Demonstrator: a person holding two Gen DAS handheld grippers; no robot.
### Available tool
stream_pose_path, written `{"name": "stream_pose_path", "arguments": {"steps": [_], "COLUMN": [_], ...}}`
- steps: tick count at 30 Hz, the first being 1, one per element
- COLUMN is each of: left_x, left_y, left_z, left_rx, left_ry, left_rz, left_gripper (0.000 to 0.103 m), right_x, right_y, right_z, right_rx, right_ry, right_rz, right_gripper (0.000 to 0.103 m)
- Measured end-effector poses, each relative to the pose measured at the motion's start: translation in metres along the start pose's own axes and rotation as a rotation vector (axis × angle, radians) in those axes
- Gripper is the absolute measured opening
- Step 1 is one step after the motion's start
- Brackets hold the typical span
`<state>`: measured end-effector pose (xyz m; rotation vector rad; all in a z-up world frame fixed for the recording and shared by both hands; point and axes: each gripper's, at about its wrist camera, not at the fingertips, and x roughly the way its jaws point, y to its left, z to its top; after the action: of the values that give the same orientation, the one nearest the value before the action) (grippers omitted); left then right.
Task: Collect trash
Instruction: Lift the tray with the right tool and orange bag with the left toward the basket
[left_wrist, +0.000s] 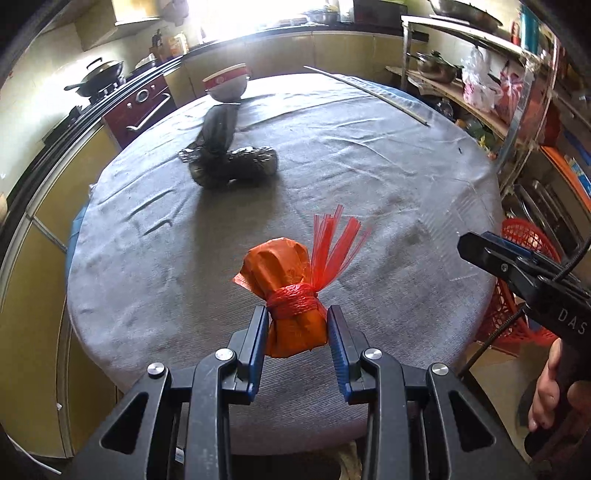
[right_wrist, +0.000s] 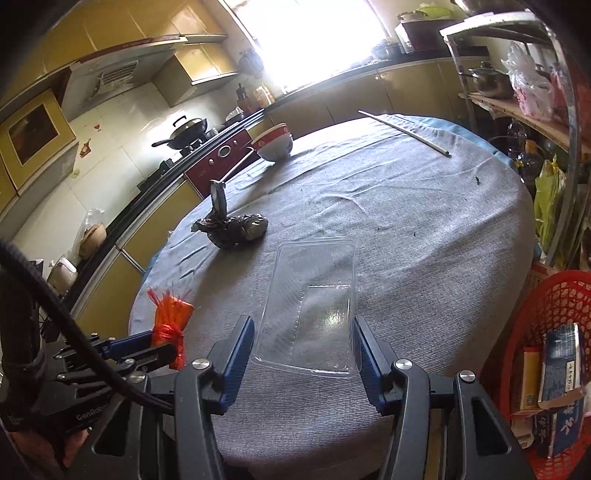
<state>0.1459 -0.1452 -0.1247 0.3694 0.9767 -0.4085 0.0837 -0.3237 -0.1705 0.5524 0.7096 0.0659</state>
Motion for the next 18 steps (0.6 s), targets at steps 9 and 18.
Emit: {"name": "stream_pose_path", "arguments": {"steps": [9, 18], "left_x": [0.008, 0.010], "left_y": [-0.029, -0.058], "left_z": [0.008, 0.016], "left_rx": [0.070, 0.136], "left_ry": [0.020, 0.025], "left_rz": [0.012, 0.019], "left_gripper": [0.034, 0.034], "right_x": [-0.005, -0.016], "right_y": [-0.024, -0.048], "right_z": [0.002, 0.004], "right_rx": [0.056, 0.106], "right_ry": [-0.012, -0.037], "right_rz": [0.002, 0.001], "right_gripper": [0.057, 0.057]}}
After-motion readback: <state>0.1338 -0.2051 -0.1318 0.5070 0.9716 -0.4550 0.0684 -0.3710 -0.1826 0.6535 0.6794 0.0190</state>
